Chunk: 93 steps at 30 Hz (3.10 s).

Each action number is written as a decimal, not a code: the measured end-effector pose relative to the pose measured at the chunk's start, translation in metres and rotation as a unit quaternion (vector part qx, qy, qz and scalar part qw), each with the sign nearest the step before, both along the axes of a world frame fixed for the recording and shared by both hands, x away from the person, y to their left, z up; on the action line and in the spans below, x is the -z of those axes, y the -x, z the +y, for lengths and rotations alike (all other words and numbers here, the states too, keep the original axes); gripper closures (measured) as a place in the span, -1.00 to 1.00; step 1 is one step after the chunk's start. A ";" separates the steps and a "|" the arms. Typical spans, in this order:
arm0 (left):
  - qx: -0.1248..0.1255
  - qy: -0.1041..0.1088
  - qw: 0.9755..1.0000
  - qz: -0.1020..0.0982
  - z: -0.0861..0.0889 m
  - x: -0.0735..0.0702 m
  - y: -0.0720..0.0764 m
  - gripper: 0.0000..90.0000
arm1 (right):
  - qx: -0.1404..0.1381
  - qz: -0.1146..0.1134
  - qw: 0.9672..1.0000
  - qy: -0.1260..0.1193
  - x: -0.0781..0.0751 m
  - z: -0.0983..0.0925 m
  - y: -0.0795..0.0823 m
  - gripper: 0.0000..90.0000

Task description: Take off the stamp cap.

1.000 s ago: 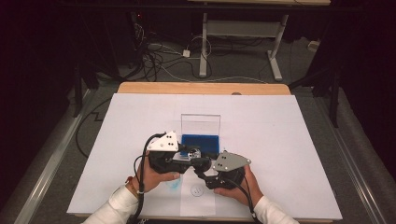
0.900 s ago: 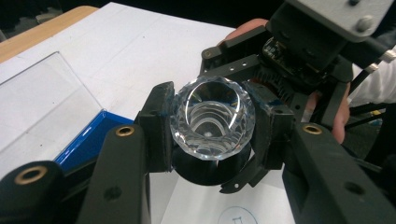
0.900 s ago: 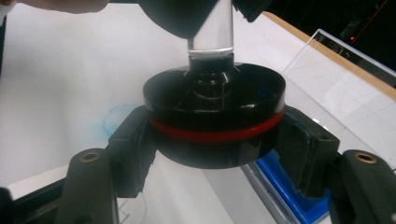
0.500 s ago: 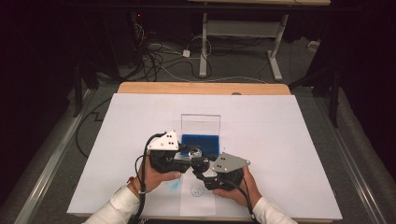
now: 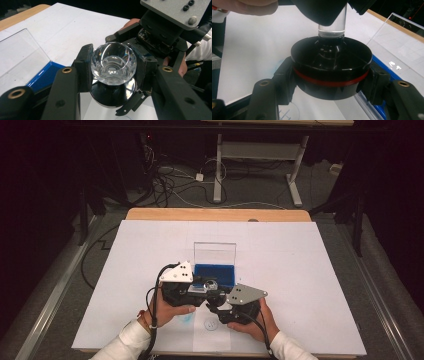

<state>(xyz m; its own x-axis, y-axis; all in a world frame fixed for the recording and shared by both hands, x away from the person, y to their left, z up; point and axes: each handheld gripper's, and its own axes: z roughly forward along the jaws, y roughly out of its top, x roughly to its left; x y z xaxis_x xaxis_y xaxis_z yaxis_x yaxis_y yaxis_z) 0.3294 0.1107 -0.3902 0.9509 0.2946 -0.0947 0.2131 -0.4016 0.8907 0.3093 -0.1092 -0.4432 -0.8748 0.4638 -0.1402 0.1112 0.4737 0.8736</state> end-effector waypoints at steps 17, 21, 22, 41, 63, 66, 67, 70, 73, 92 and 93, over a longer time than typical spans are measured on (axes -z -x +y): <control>0.008 -0.008 1.000 0.008 0.000 0.002 -0.002 0.21 | -0.004 0.006 0.999 0.050 -0.006 0.002 0.000 -0.14; 0.011 -0.007 1.000 0.011 -0.001 0.003 -0.003 0.21 | -0.005 0.004 0.998 0.058 -0.007 0.001 0.001 -0.14; 0.013 -0.011 1.000 0.010 -0.001 0.003 -0.003 0.21 | -0.005 0.004 0.998 0.058 -0.007 0.001 0.001 -0.14; 0.021 -0.023 0.999 0.018 -0.003 0.003 -0.004 0.21 | -0.011 0.005 0.996 0.084 -0.007 0.002 0.002 -0.14; 0.029 -0.021 0.999 0.023 -0.005 0.004 -0.005 0.21 | -0.013 0.006 0.996 0.092 -0.005 0.002 0.003 -0.14; 0.027 -0.020 0.999 0.011 -0.006 0.003 -0.003 0.21 | -0.016 0.014 0.997 0.080 -0.006 0.001 0.003 -0.14; 0.026 -0.018 0.999 0.007 -0.006 0.003 -0.002 0.21 | -0.013 0.022 0.997 0.074 -0.006 0.002 0.003 -0.14; 0.021 -0.014 1.000 -0.003 -0.006 0.002 0.001 0.22 | -0.020 0.035 0.997 0.059 -0.007 -0.002 0.000 -0.13; 0.019 -0.011 1.000 -0.005 -0.005 0.001 0.002 0.22 | -0.020 0.044 0.998 0.050 -0.007 -0.002 0.000 -0.13; -0.036 -0.010 0.999 -0.038 0.033 -0.015 0.000 0.22 | 0.011 0.016 0.995 0.094 -0.007 -0.017 0.005 -0.14; -0.037 -0.012 0.999 -0.036 0.036 -0.014 -0.001 0.22 | 0.012 0.018 0.996 0.091 -0.008 -0.020 0.005 -0.14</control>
<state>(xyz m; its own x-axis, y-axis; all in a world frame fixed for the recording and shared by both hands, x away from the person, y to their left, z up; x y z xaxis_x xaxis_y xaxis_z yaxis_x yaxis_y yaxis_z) 0.3301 0.1462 -0.3758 0.9306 0.3656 -0.0185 0.1784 -0.4089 0.8950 0.3044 -0.1288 -0.4357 -0.8697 0.4549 -0.1917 0.1551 0.6205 0.7687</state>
